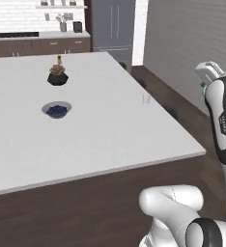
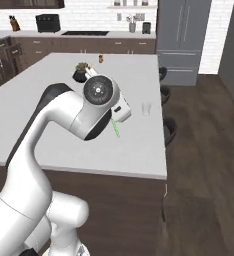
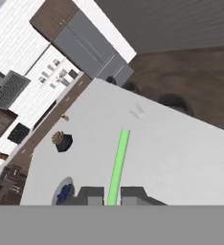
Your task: Take a straw from the drawer in front and place it inside the glass cup on the dining counter.
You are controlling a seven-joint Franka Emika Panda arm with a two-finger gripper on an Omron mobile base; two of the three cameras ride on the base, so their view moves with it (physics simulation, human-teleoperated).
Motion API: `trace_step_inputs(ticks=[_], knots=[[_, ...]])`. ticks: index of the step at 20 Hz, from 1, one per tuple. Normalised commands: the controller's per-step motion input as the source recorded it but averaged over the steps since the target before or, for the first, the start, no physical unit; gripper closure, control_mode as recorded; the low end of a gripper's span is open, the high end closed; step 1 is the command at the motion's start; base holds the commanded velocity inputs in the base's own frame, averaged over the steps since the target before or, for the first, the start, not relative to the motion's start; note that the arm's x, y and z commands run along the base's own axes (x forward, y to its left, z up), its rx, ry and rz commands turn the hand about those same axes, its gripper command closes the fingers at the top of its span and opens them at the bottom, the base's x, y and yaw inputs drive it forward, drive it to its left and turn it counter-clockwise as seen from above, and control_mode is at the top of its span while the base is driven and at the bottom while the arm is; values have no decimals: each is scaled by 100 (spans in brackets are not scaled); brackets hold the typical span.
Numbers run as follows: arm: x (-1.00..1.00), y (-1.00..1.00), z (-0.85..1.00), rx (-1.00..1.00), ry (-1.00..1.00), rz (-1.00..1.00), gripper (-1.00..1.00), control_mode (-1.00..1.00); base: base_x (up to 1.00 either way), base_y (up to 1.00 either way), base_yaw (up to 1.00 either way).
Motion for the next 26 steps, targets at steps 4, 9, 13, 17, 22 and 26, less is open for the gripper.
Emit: trace_step_inputs(ticks=[4,9,13,17,22,26], knots=[[0,0,0,0,0,0,100,100,0,-100,29],[0,0,0,0,0,0,100,100,0,-100,37],[0,0,0,0,0,0,100,100,0,-100,44],[0,0,0,0,0,0,100,100,0,-100,45],[0,0,0,0,0,0,100,100,0,-96,50],[0,0,0,0,0,0,100,100,0,-83,56]])
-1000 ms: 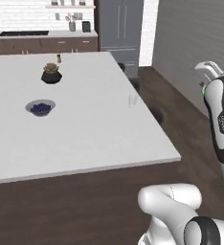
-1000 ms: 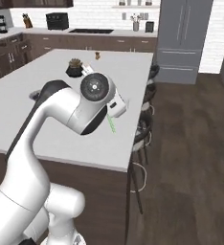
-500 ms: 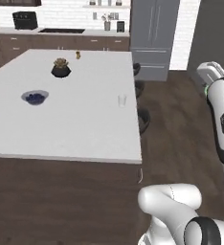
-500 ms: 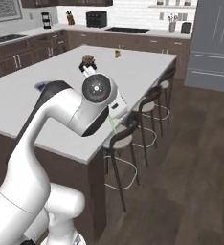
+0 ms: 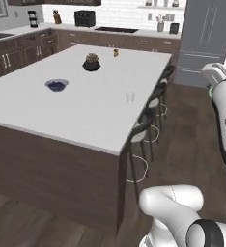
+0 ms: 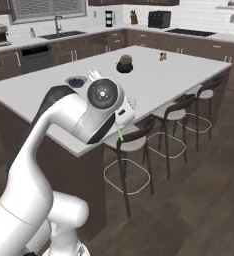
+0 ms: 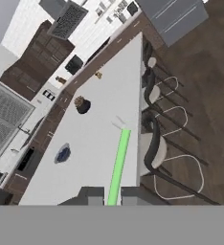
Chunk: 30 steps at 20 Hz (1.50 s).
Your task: Take a straw from the drawer in front and place it inside the glass cup on the dining counter.
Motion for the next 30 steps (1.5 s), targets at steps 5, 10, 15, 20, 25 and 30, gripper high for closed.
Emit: trace_step_inputs(ticks=[5,10,15,20,25,30], knots=[[0,0,0,0,0,0,100,100,0,-71,61],[0,0,0,0,0,0,100,100,0,-63,65],[0,0,0,0,0,0,100,100,0,-73,62],[0,0,0,0,0,0,100,100,0,-86,57],[0,0,0,0,0,0,100,100,0,-94,53],[0,0,0,0,0,0,100,100,-9,-97,52]])
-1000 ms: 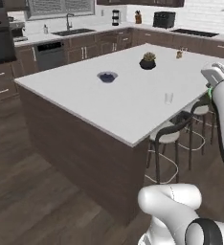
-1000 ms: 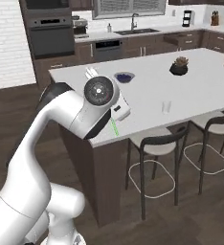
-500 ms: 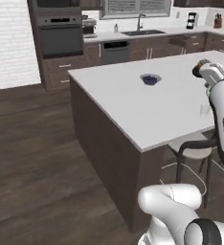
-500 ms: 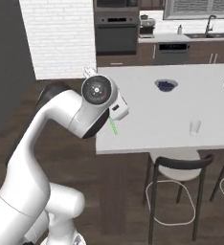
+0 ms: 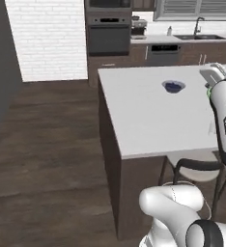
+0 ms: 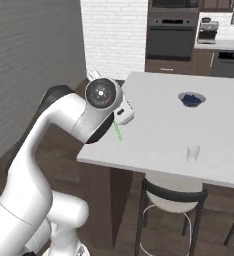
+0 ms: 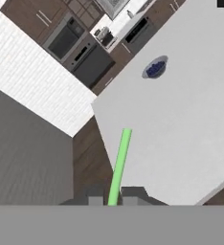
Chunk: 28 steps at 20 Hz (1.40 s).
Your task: Take a straw from the drawer in front and place it inside the glass cup on the dining counter.
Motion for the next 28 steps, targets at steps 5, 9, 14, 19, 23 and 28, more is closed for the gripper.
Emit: trace_step_inputs(ticks=[5,9,14,19,23,28], knots=[[0,0,0,0,0,0,100,100,-36,-100,43],[0,0,0,0,0,0,100,100,7,-92,23],[0,0,0,0,0,0,100,100,70,-36,-6],[0,0,0,0,0,0,100,100,84,0,-40],[13,0,0,1,4,-13,100,-100,50,0,-38],[41,-15,0,13,12,-31,100,-100,0,0,0]])
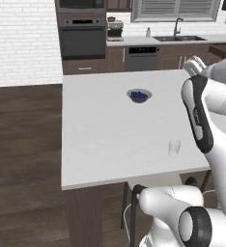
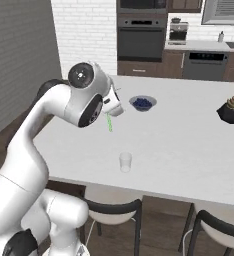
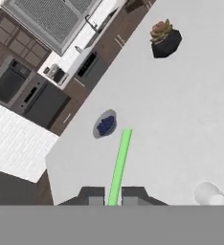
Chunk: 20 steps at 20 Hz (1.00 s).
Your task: Take a straw from the drawer in front and place it inside the glass cup on the dining counter.
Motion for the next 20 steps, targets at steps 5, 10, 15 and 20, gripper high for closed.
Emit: trace_step_inputs(ticks=[5,10,15,20], knots=[[35,-65,-2,42,9,-3,100,-100,0,0,0],[-5,-59,-16,46,1,5,100,-100,0,0,0],[-23,-13,-28,30,-11,24,100,-100,0,0,0],[-13,-1,-51,10,-18,32,100,-100,0,0,0]])
